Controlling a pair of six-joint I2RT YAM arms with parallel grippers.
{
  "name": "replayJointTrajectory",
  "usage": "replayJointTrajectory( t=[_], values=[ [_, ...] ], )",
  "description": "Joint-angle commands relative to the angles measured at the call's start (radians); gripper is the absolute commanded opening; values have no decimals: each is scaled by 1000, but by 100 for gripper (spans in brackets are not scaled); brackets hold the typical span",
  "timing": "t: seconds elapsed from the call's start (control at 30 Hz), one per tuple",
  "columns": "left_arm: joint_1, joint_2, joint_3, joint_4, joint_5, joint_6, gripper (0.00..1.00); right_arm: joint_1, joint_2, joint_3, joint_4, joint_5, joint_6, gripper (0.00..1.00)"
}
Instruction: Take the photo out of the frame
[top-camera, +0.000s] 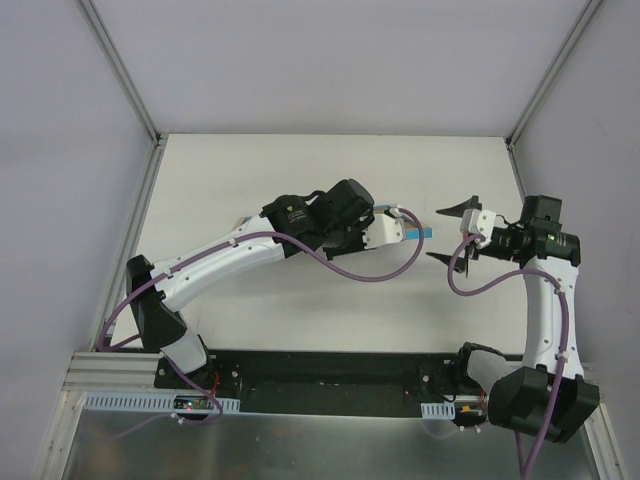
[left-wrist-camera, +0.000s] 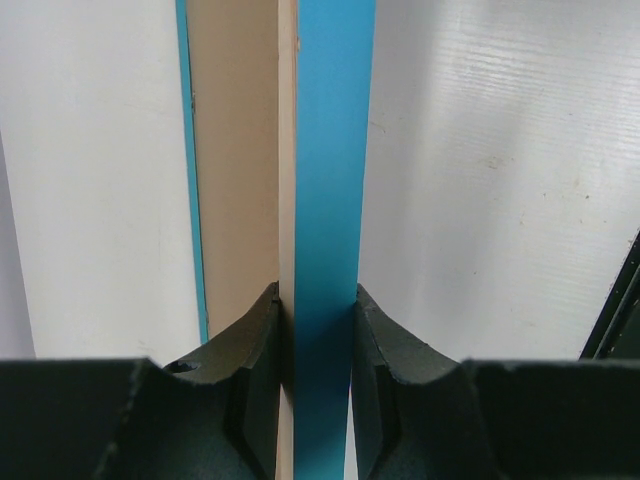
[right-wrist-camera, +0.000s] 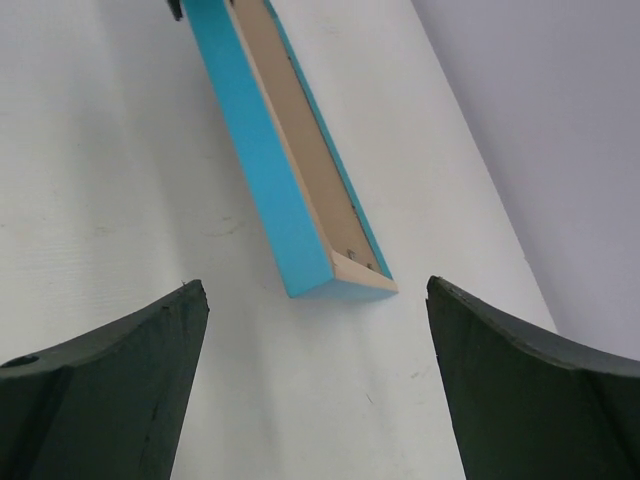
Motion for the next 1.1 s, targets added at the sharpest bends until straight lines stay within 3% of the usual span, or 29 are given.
replayJointTrajectory(
  t=[0.0, 0.13, 0.23, 0.4, 0.5, 0.9, 1.07],
  values=[
    [10, -33, 62, 12, 77, -65, 0, 69, 46, 30, -199, -102, -324, 91],
    [10, -28, 75, 1, 88, -71, 0, 152, 72, 13, -191, -45, -368, 90],
    [10, -27, 82, -4, 96, -76, 0, 195, 75, -2, -125, -10, -313, 87],
    [9, -21, 91, -14, 113, -85, 0, 287, -12, -129, 325, 166, 19, 84],
    [10, -19, 92, -20, 116, -87, 0, 322, -40, -172, 419, 214, 84, 80],
    [10, -27, 71, -33, 88, -75, 0, 362, -30, -142, 412, 235, 123, 41],
    [10, -27, 60, -40, 62, -68, 13, 362, -29, -128, 410, 232, 156, 22]
  ],
)
